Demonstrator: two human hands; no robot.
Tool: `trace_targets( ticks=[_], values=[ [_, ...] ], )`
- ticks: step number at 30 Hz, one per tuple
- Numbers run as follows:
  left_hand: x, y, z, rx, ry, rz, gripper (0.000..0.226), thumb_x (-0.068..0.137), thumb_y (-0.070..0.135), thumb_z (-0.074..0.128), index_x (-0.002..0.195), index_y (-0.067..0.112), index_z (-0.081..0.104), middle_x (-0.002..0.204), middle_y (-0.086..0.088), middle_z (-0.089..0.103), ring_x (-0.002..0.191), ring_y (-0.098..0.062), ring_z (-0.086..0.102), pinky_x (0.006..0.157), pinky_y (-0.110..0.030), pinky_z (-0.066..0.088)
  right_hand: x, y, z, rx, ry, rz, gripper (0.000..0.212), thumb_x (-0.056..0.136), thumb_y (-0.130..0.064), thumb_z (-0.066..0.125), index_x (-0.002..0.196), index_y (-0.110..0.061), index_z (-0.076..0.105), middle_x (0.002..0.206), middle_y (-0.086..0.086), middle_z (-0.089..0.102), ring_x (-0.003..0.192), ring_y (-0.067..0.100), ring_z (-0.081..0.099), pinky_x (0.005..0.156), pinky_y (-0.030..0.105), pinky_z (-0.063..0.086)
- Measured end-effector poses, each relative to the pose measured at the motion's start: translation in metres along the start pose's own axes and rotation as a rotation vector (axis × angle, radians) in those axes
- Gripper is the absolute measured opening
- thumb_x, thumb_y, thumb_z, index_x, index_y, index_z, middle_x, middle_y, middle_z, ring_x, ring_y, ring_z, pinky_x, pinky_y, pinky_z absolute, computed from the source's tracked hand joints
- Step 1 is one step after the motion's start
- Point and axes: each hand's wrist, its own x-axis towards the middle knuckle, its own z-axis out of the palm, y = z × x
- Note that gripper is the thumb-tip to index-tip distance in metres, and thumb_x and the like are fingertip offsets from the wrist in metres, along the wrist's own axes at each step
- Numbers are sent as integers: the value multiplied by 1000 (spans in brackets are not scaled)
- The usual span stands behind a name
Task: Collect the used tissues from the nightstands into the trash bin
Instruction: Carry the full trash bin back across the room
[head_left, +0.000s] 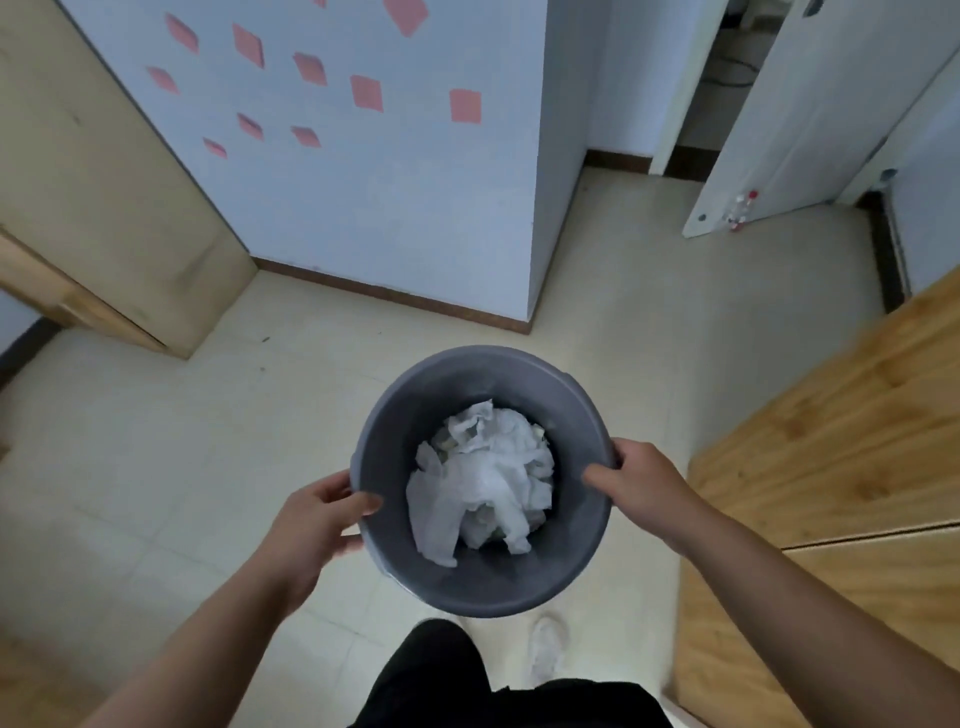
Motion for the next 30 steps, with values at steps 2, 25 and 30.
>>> trace_targets(
  ticks=[2,25,30],
  values=[
    [31,13,1,-55,18,2,30,94,10,69,115,28,81,116,3,83,100,-17,80,72,-27,67,38,-20,-9,-20,1,-6,21,68,-34,63,81,-18,71,67,-7,70,55,2,58,58,26,47],
    [400,212,-61,-96,11,-110,34,86,23,78,119,31,78,116,8,82,100,-14,79,67,-24,66,425,-202,-50,-156,-61,54,6,85,-22,70,88,-21,75,81,-1,78,76,19,73,66,34,56],
    [451,231,-52,-168,57,-170,30,93,12,73,114,30,82,116,4,83,102,-16,80,71,-27,67,515,-228,-71,-257,-188,34,7,84,-26,72,80,-20,72,67,-10,72,54,1,60,52,20,47]
  ],
)
